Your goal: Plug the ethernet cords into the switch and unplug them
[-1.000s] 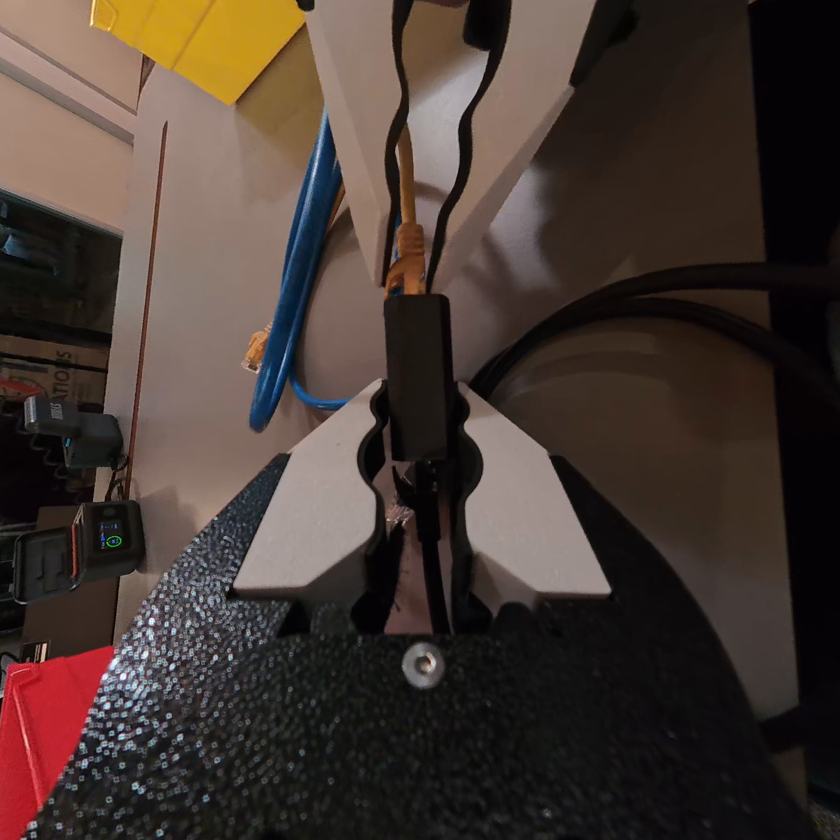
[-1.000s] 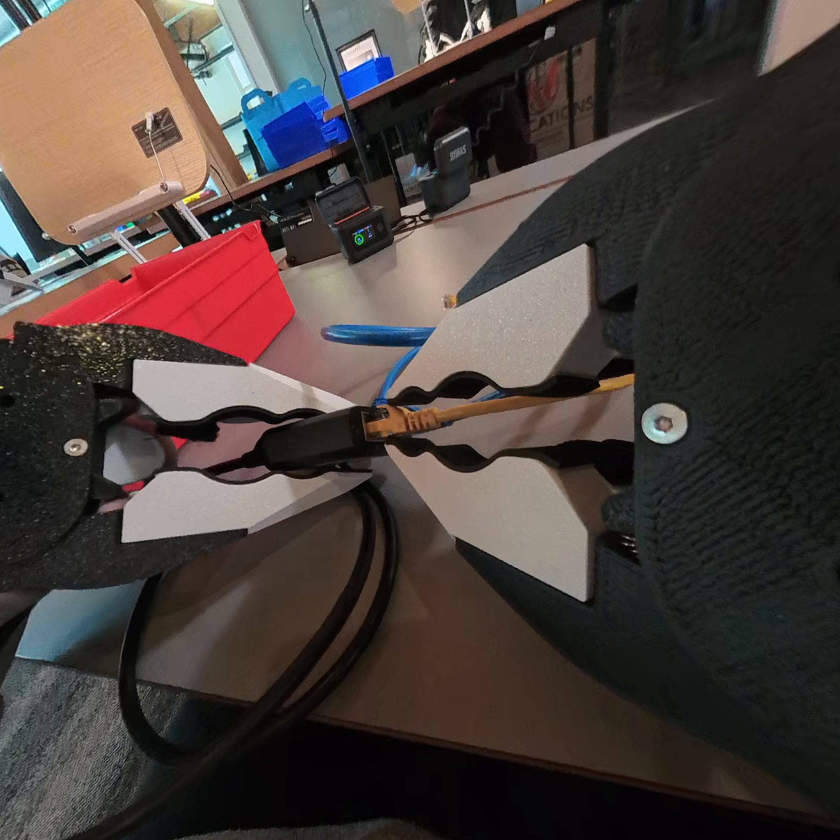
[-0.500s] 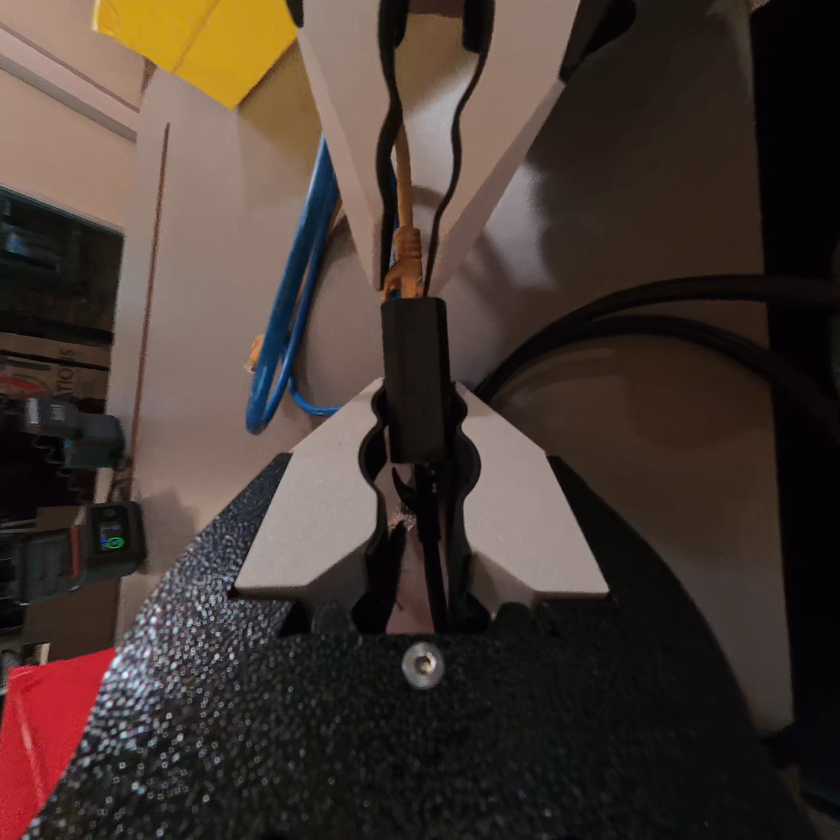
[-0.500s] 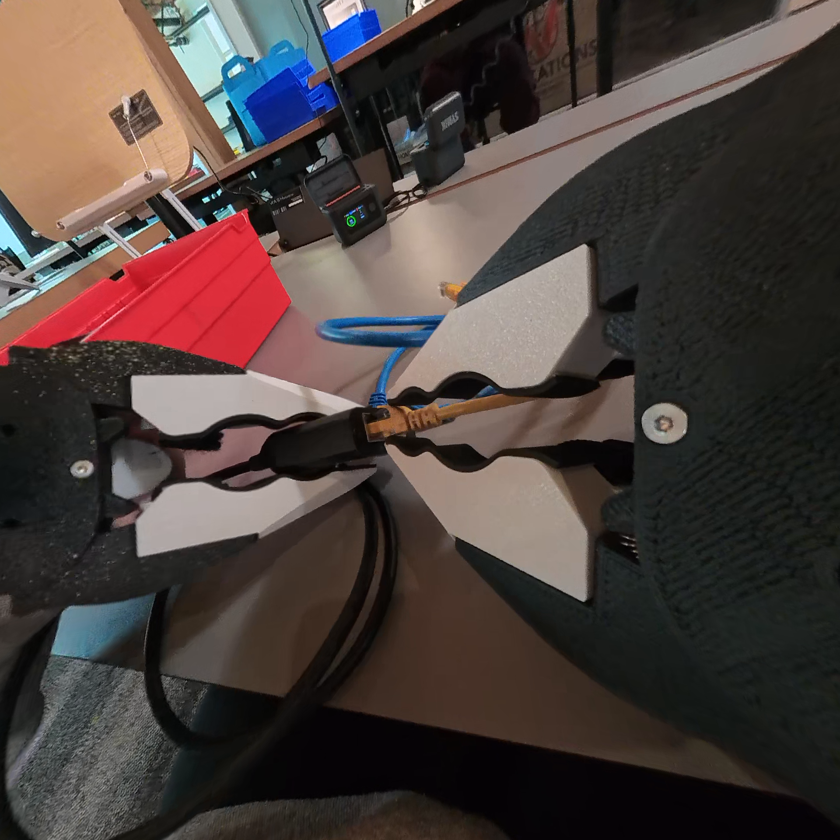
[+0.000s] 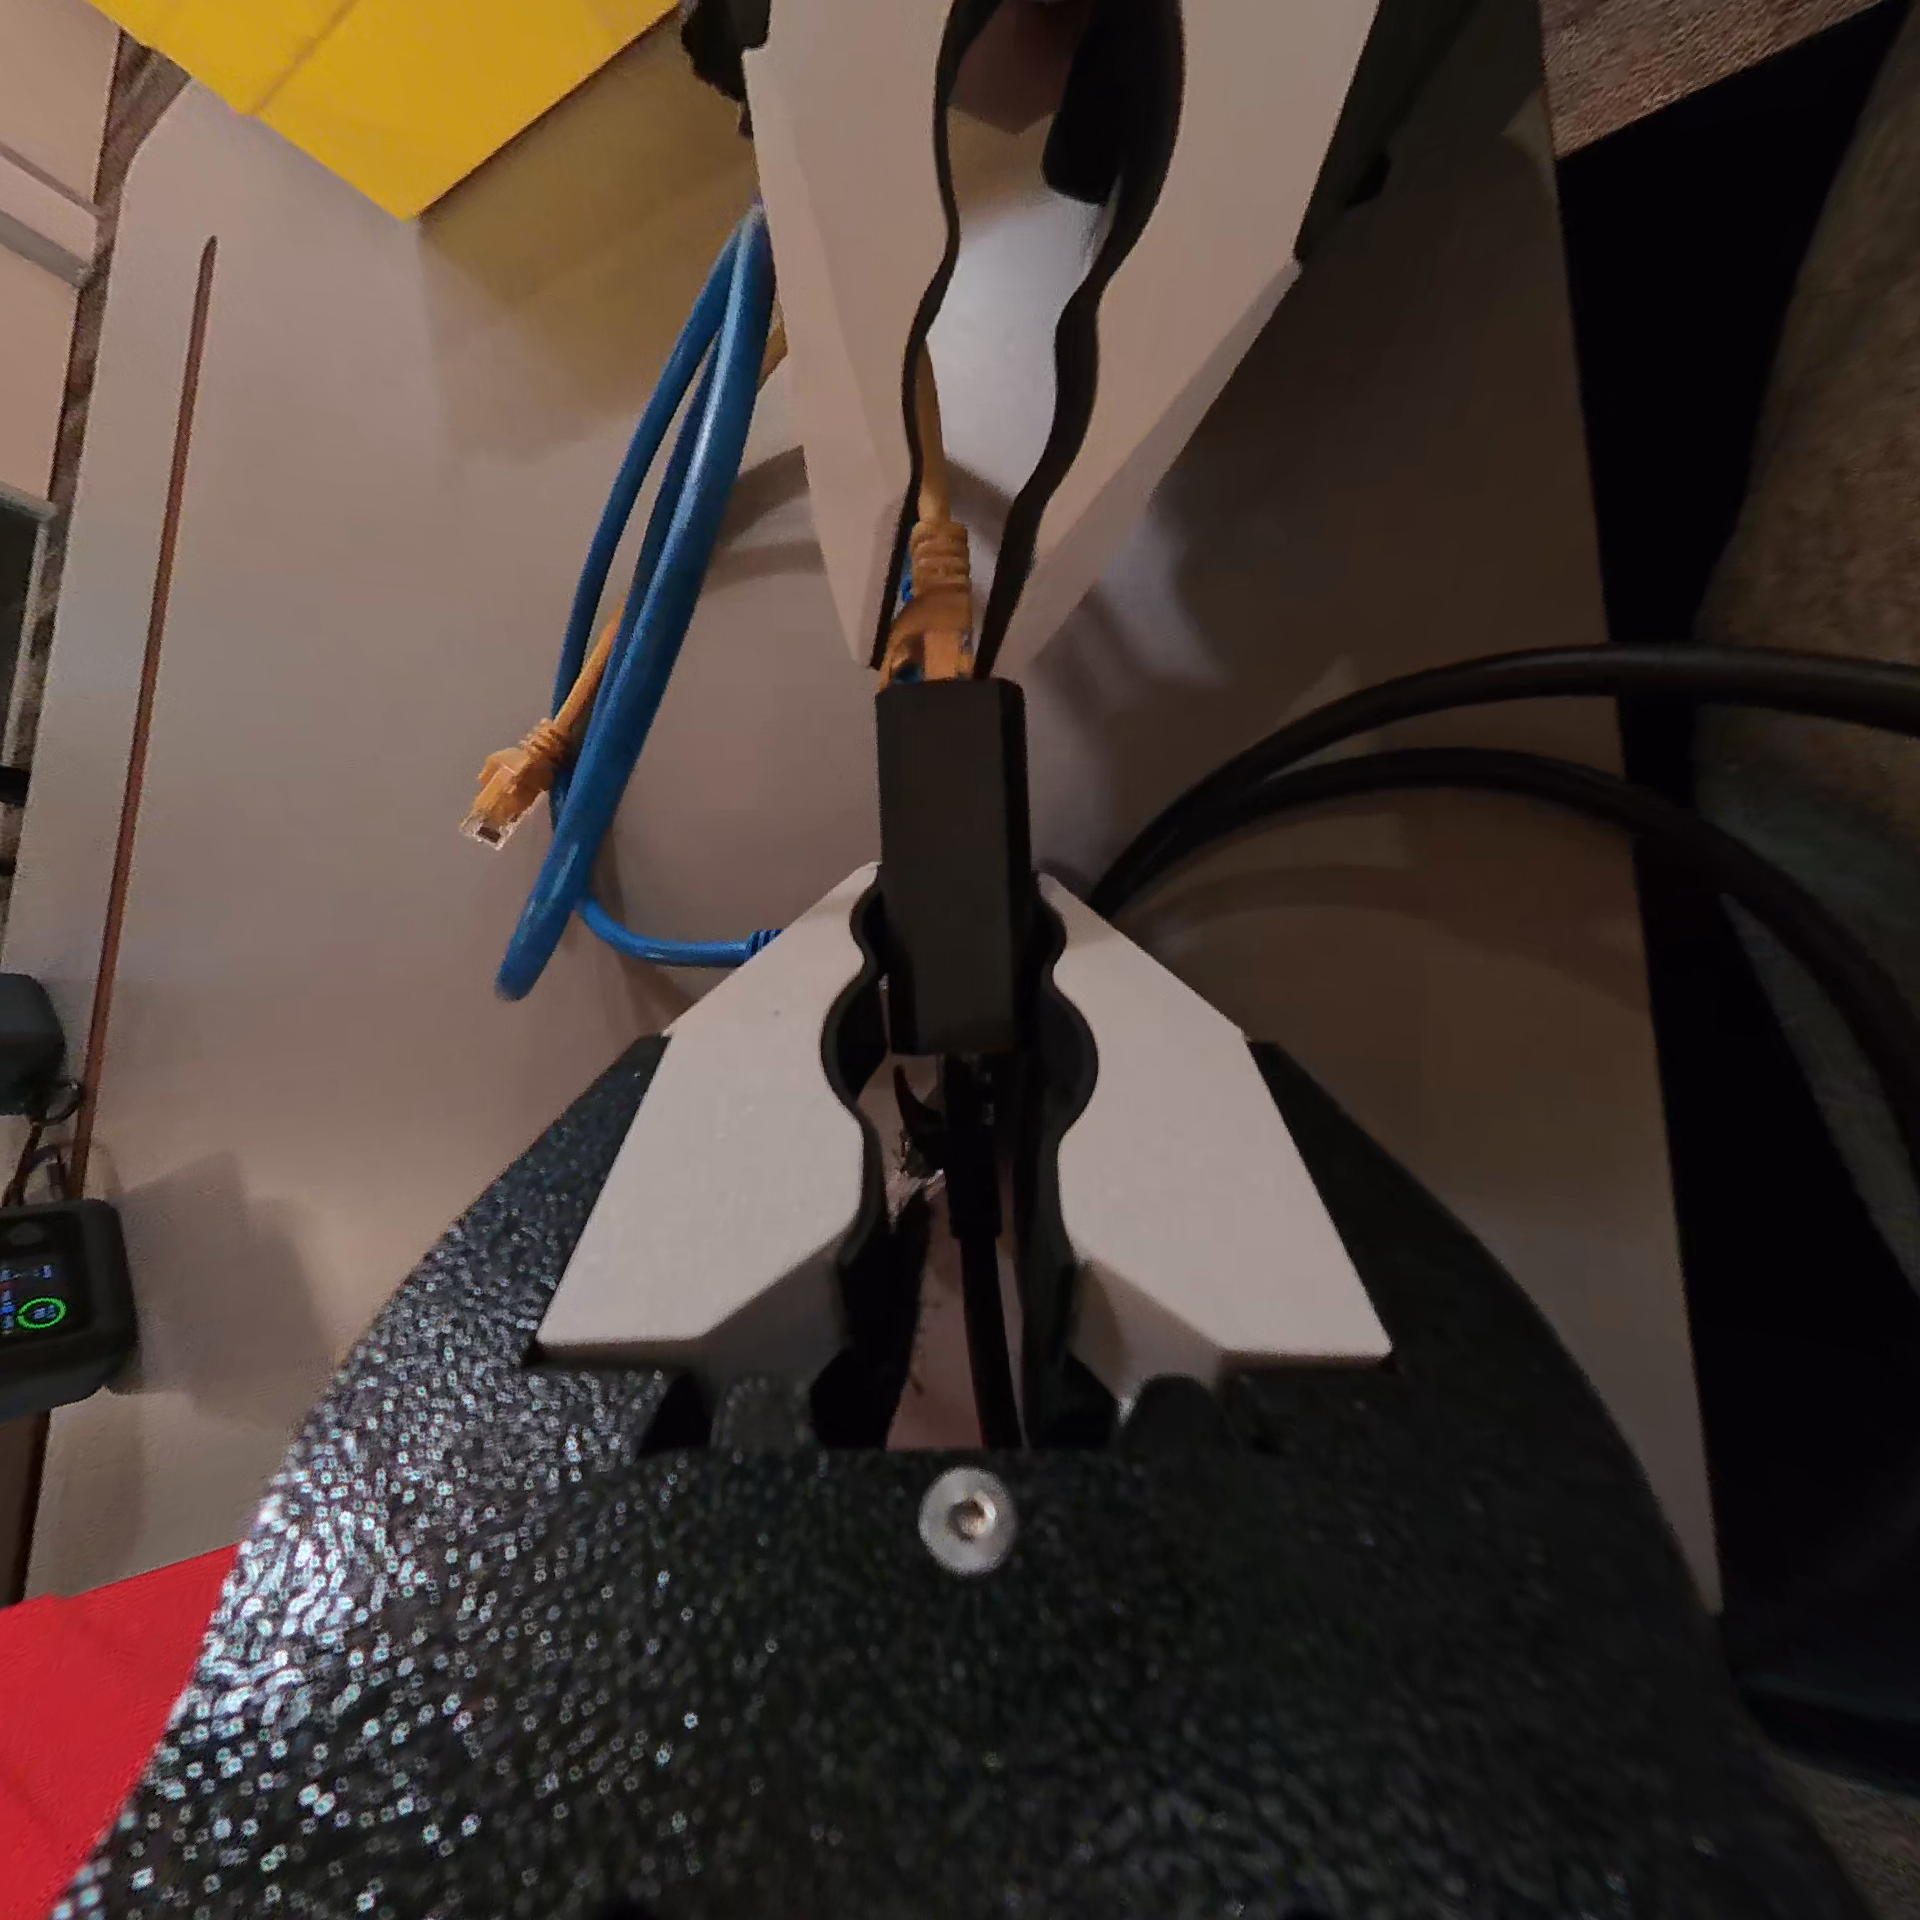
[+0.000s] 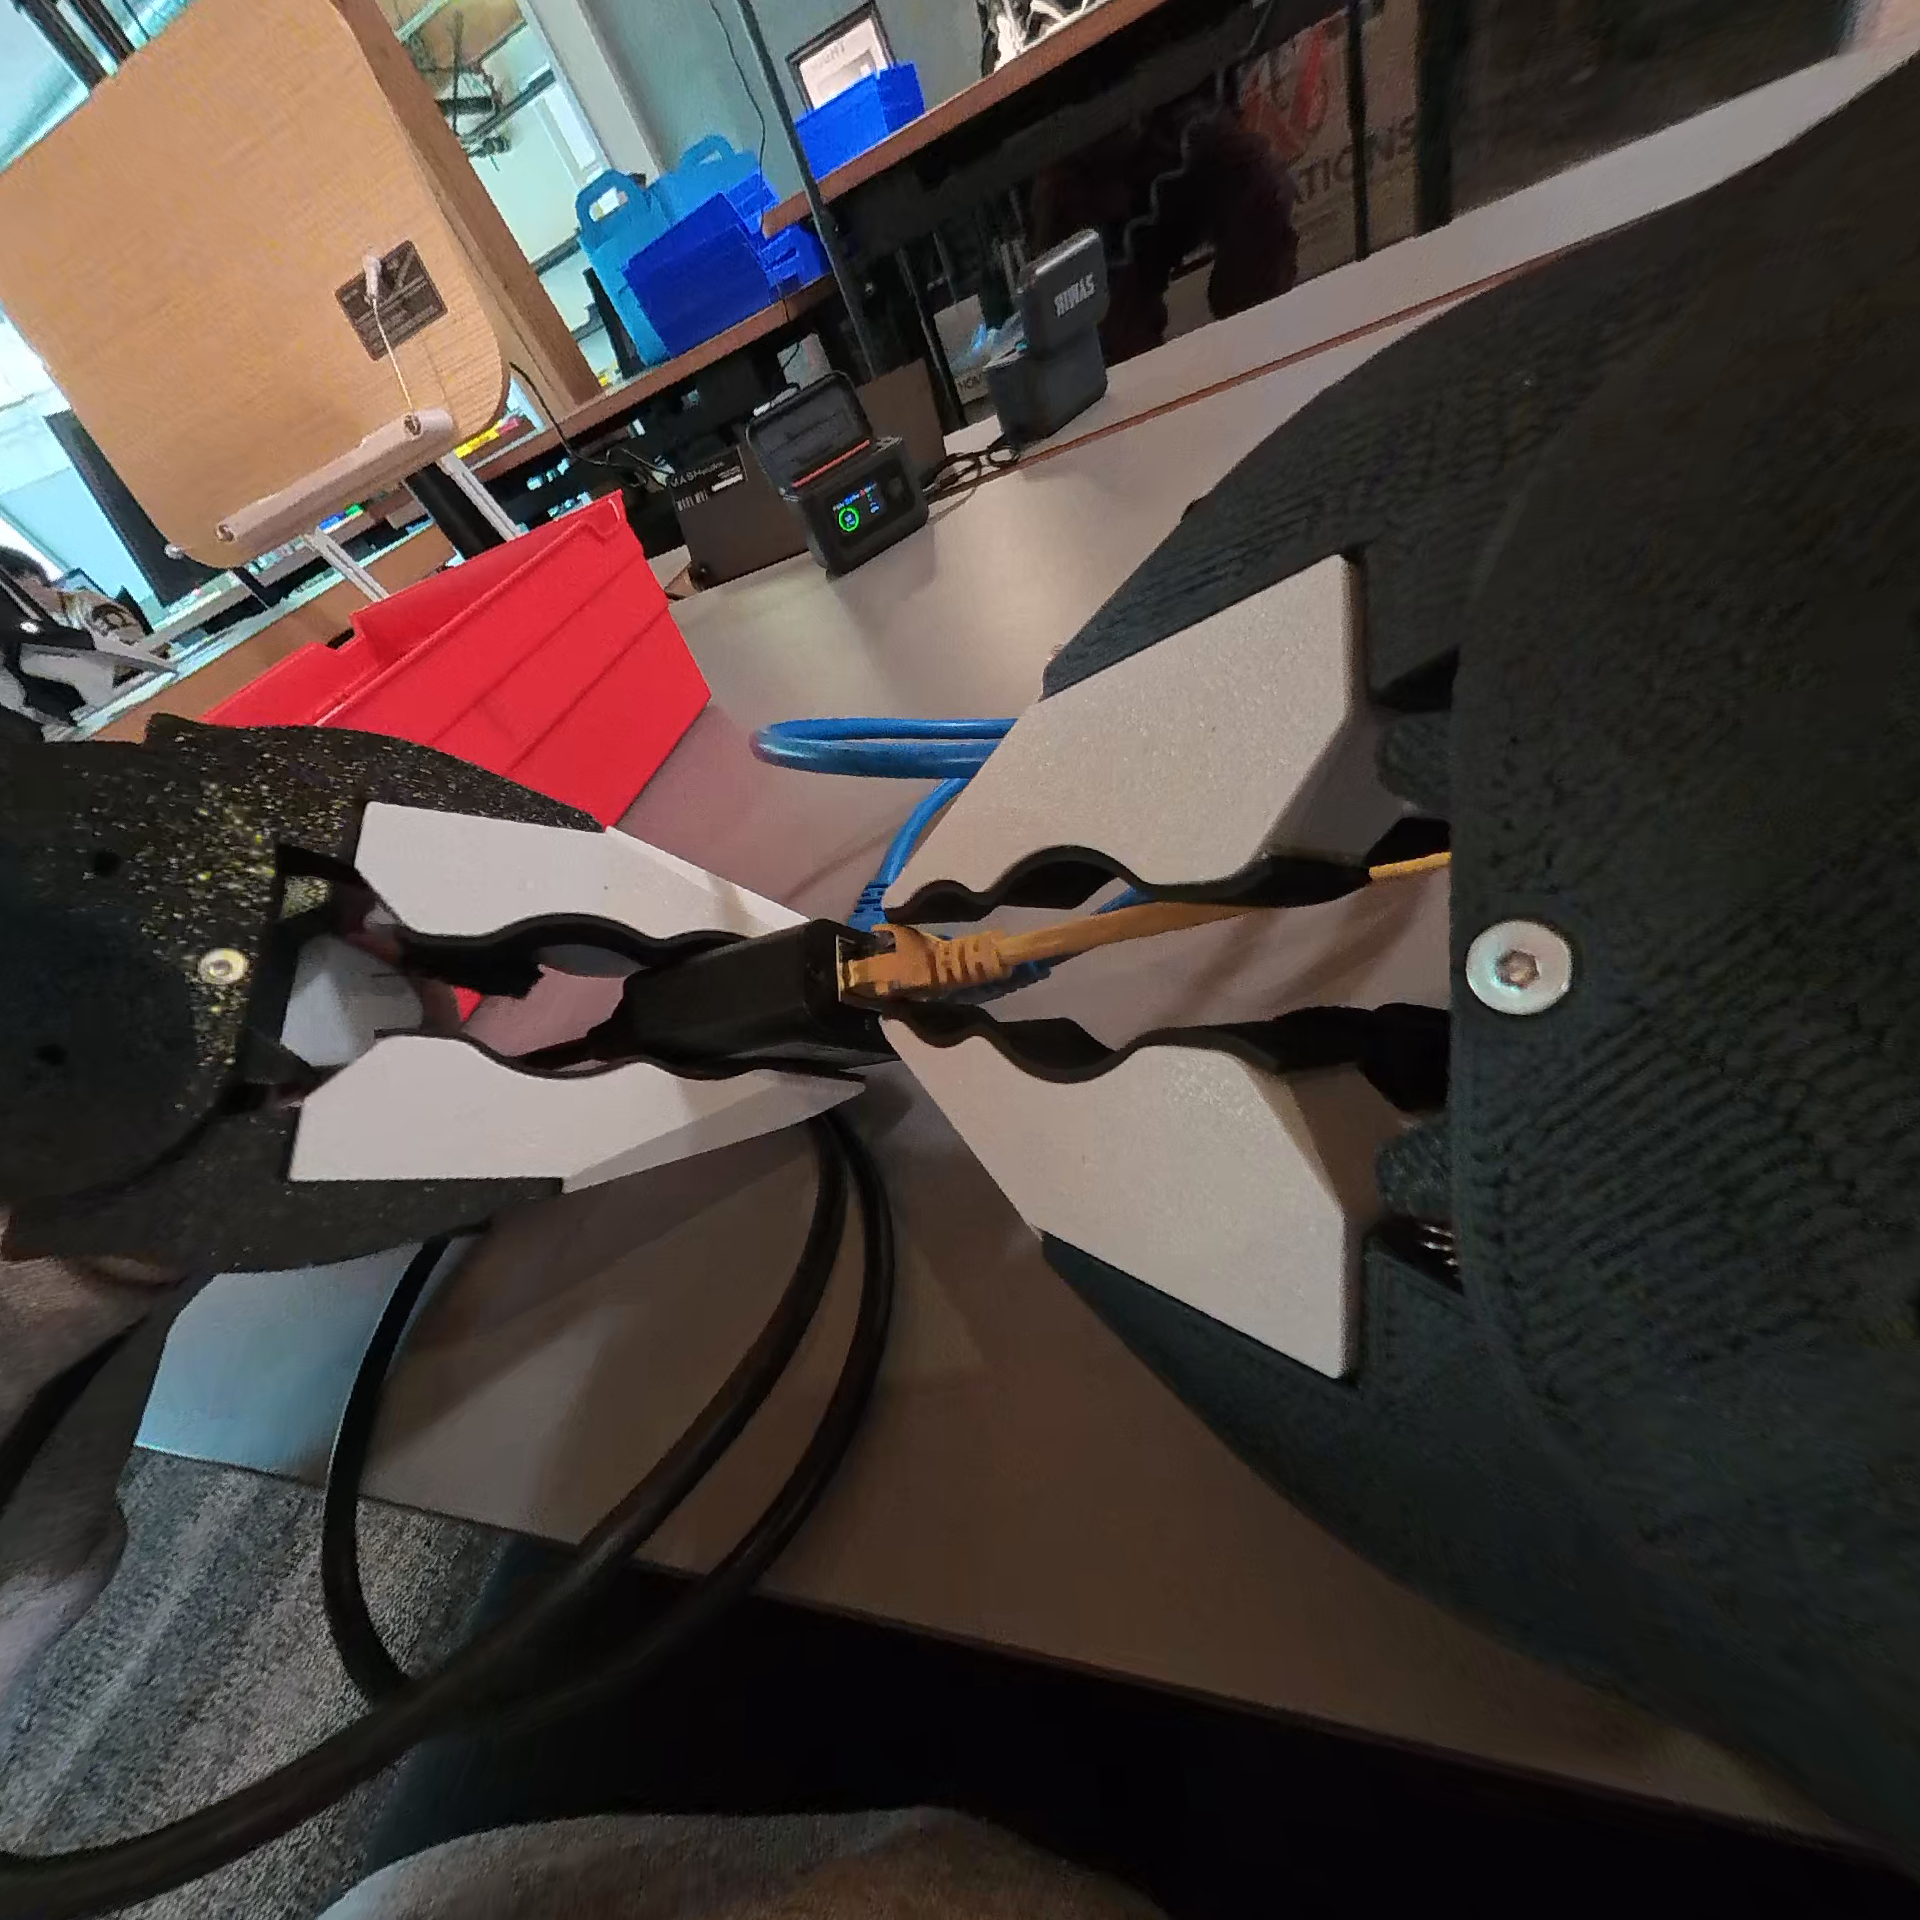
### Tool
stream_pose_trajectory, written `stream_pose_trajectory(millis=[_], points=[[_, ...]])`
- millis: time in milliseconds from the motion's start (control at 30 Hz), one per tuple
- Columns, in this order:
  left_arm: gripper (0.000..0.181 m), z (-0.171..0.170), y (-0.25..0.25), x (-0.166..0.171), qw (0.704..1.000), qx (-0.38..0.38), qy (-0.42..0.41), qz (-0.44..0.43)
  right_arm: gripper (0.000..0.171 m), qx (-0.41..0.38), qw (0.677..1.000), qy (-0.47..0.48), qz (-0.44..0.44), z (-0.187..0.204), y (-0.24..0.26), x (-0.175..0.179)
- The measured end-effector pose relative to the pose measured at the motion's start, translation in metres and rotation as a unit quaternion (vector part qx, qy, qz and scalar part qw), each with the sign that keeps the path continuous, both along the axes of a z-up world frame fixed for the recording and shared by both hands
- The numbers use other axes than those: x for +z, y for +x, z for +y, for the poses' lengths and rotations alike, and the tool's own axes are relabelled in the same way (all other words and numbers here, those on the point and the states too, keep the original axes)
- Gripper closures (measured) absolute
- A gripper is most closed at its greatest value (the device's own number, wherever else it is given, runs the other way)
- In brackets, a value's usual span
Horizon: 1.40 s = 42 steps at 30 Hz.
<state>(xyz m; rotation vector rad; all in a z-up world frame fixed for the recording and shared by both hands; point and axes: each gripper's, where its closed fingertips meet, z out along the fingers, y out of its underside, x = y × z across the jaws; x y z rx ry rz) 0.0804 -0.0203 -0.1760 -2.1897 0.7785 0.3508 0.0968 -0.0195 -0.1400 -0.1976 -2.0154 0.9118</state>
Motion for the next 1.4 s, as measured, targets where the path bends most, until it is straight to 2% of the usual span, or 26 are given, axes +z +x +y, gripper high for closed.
stream_pose_trajectory(millis=[33,467,633,733,900,1067,1167,1300,1400], points=[[0.16,-0.0002,0.0002,0.0001,1.0,0.0,0.0,-0.006,0.158,-0.001,1.0,-0.002,0.001,-0.0004,-0.0003,0.0003],[0.16,-0.0039,0.0033,0.0027,0.997,0.003,0.003,-0.076,0.159,0.01,0.995,-0.092,-0.045,-0.0033,-0.0007,0.0044],[0.159,-0.0036,0.0027,0.0021,0.996,0.005,0.009,-0.085,0.16,0.016,0.997,-0.069,-0.032,-0.003,-0.0006,0.0038],[0.158,-0.0025,0.0051,0.0,0.992,0.024,0.009,-0.125,0.16,0.02,0.998,-0.056,-0.033,-0.0011,-0.0005,0.0012],[0.148,-0.0027,0.0052,-0.0037,0.995,0.024,0.011,-0.097,0.16,0.026,0.997,-0.056,-0.039,-0.0017,0.0007,-0.0011],[0.149,-0.0036,0.006,-0.002,0.993,0.018,0.012,-0.114,0.161,0.037,0.997,-0.055,-0.04,-0.0027,0.002,0.0004],[0.153,-0.0041,0.0026,-0.0016,0.993,0.044,-0.005,-0.111,0.16,0.023,0.999,-0.023,-0.038,-0.0006,-0.0013,0.0007],[0.159,-0.0059,-0.0021,-0.0019,0.994,0.076,-0.033,-0.068,0.158,-0.014,0.996,0.091,-0.007,0.0032,-0.0052,-0.0024],[0.159,-0.0067,-0.0035,-0.0025,0.993,0.094,-0.046,-0.051,0.157,-0.053,0.99,0.133,-0.009,0.0057,-0.0066,-0.0048]])
